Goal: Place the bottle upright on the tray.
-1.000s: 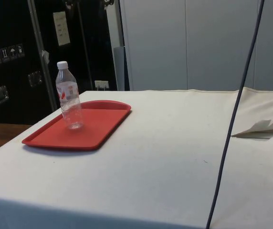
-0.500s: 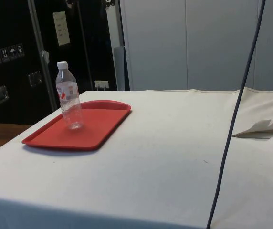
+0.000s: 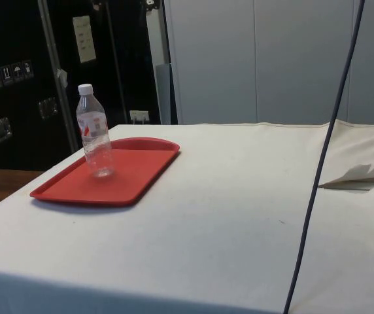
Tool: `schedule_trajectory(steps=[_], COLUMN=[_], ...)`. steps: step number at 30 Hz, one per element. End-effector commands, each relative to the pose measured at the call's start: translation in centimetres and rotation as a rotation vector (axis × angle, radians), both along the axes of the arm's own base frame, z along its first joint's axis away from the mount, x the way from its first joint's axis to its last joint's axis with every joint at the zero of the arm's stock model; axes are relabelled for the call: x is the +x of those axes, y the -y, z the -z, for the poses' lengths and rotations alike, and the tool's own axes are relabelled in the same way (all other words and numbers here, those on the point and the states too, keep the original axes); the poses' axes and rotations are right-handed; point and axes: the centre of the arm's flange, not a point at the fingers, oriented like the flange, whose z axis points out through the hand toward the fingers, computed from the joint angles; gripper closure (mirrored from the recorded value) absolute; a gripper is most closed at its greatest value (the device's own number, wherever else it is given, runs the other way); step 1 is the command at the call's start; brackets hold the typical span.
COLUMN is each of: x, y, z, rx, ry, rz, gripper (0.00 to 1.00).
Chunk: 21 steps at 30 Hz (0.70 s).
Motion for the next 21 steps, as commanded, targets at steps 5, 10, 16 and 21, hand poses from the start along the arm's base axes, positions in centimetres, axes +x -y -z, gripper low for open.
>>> schedule_trajectory(steps=[5,10,16,21], x=[-0.33,-0.48,-0.74,-0.89], y=[-0.05,0.04,0.15,0.23], z=[-0.16,-0.27,-0.34,-0.41], rx=[0.039,0.065,0.101,0.12], ry=[-0.002,-0.008,-0.023,-0.031], rz=[0.026,0.045,0.071,0.086], gripper=[0.0,0.0,0.0,0.0])
